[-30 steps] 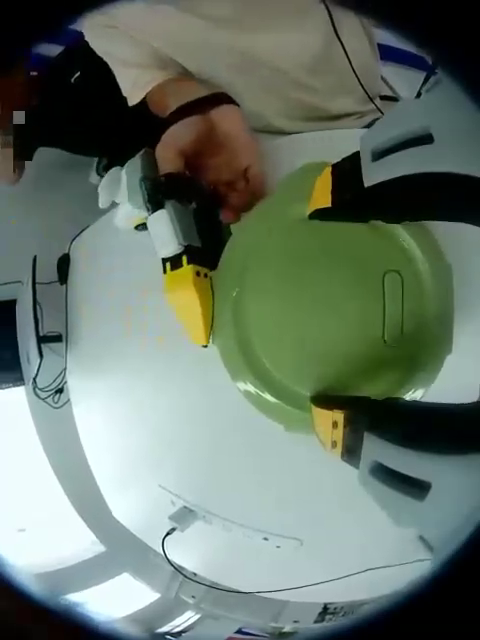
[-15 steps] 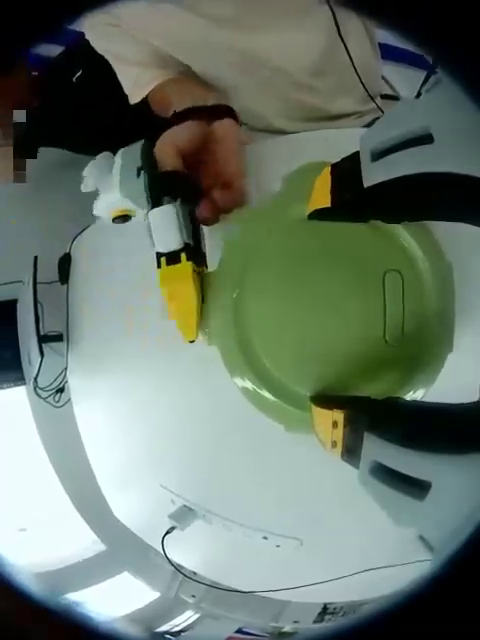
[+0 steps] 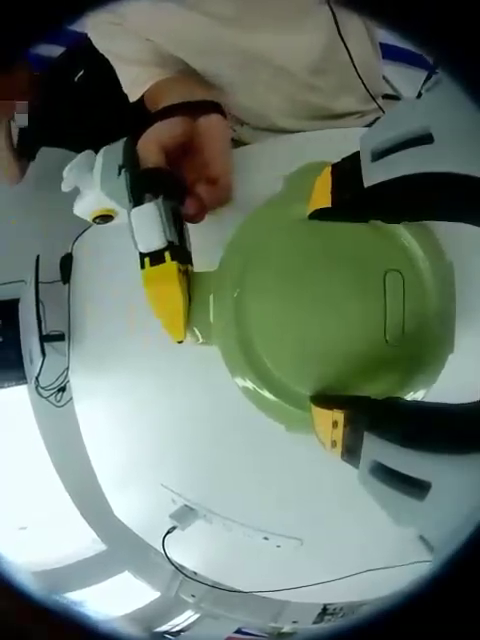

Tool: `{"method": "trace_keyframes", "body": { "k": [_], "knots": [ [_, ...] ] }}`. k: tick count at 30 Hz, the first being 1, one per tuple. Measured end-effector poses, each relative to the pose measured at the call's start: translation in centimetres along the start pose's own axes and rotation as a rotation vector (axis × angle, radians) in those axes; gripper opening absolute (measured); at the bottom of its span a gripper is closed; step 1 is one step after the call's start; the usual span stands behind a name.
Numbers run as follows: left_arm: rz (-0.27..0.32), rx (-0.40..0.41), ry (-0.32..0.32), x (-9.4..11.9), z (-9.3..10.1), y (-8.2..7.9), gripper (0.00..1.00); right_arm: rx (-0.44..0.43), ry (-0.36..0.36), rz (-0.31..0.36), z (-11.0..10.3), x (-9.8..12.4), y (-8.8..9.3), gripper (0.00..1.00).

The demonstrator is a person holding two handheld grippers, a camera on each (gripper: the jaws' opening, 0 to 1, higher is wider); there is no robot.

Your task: Open container latches remove lid place lid upside down on tabletop take tomato from container place on tabletop

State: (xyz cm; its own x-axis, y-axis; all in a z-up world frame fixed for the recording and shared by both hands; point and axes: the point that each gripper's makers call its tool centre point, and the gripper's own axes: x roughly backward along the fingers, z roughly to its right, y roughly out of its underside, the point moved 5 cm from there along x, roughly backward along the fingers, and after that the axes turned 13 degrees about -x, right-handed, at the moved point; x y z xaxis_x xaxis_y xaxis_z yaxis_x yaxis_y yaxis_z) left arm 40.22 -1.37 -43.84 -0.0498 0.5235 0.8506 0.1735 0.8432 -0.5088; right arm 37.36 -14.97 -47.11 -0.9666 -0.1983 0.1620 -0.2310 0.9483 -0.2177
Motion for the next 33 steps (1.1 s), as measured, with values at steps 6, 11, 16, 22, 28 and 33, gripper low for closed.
{"method": "trace_keyframes", "body": {
  "k": [6,11,16,22,28,33],
  "knots": [
    [0.003,0.002,-0.002,-0.1,0.1,-0.1,0.62,-0.044,0.015,-0.015,0.7,-0.7,-0.5,0.00],
    [-0.004,0.001,-0.001,-0.2,0.1,-0.2,0.62,-0.045,0.015,-0.015,0.8,-0.7,-0.4,0.00],
    [-0.004,0.001,-0.001,-0.3,0.2,-0.3,0.62,-0.050,0.018,-0.015,0.9,-0.7,-0.4,0.00],
    [0.003,0.004,-0.004,-0.3,0.3,-0.4,0.62,-0.086,0.019,-0.045,1.7,-1.0,-0.5,0.01],
    [0.006,0.006,-0.007,-0.4,0.3,-0.4,0.62,-0.097,0.006,-0.045,1.7,-0.7,-0.9,0.03],
    [0.005,0.008,-0.009,-0.4,0.3,-0.4,0.62,-0.088,-0.016,-0.033,1.3,-0.3,-1.6,0.05]
  ]
}}
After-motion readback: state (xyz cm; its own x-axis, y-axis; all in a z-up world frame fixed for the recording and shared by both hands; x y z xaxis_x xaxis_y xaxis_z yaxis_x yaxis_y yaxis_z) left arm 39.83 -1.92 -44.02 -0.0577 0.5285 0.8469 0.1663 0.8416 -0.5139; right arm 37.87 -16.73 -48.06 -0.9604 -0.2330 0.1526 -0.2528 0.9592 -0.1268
